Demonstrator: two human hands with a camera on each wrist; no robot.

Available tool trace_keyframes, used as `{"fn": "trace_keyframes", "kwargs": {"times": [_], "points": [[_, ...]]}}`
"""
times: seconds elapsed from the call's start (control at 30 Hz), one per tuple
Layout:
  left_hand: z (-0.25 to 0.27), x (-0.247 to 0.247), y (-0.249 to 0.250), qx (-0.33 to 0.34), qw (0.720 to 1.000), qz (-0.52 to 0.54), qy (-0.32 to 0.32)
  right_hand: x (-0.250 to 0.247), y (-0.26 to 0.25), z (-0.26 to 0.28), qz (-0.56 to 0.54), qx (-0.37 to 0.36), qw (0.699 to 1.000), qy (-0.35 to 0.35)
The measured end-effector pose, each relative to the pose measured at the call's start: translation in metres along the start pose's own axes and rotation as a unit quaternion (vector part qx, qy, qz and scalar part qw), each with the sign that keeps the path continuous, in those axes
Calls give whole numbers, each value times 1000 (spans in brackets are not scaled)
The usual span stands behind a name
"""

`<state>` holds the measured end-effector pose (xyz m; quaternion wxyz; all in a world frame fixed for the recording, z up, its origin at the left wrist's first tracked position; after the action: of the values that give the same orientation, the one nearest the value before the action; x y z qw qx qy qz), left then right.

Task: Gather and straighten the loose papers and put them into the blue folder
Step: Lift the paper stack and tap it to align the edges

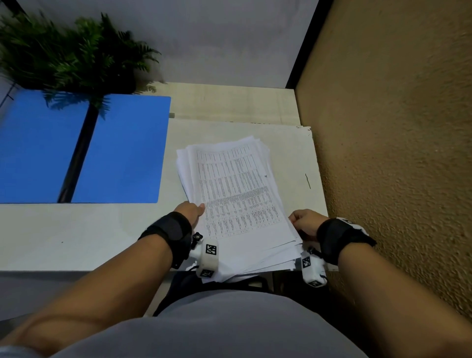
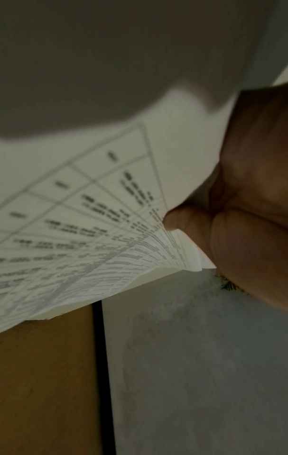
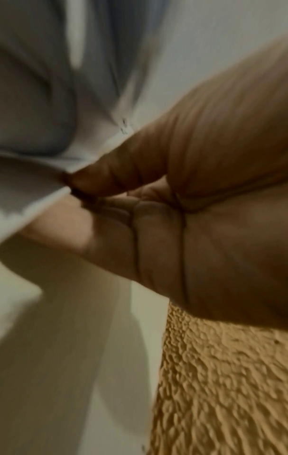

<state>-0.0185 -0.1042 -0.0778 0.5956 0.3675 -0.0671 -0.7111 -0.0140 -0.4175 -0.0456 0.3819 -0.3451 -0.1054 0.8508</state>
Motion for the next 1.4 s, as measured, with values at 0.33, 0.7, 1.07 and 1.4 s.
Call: {"fn": "trace_keyframes", "kwargs": {"times": [0.33, 0.7, 1.07, 1.4], "points": [[38, 16, 22, 57, 966, -249, 35, 0, -17, -8, -224, 88, 968, -65], [42, -2, 24, 85, 980, 173, -54, -2, -51, 4, -297, -109, 948, 29], [91, -104, 140, 272, 906, 323, 17, -45, -159, 85, -369, -315, 859, 163], [102, -101, 127, 297, 906, 294, -61, -34, -151, 104, -443, -279, 831, 189]]}}
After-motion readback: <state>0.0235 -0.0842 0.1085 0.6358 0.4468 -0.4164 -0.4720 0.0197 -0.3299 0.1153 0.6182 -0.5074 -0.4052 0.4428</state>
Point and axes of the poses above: each hand's wrist, its own z-axis away from the middle knuckle, its own x-axis out of the palm, y = z × x, the point moved 2 cm from there along -z, towards the middle knuckle, and after that the axes turned 7 degrees about y, right-handed, at the moved point
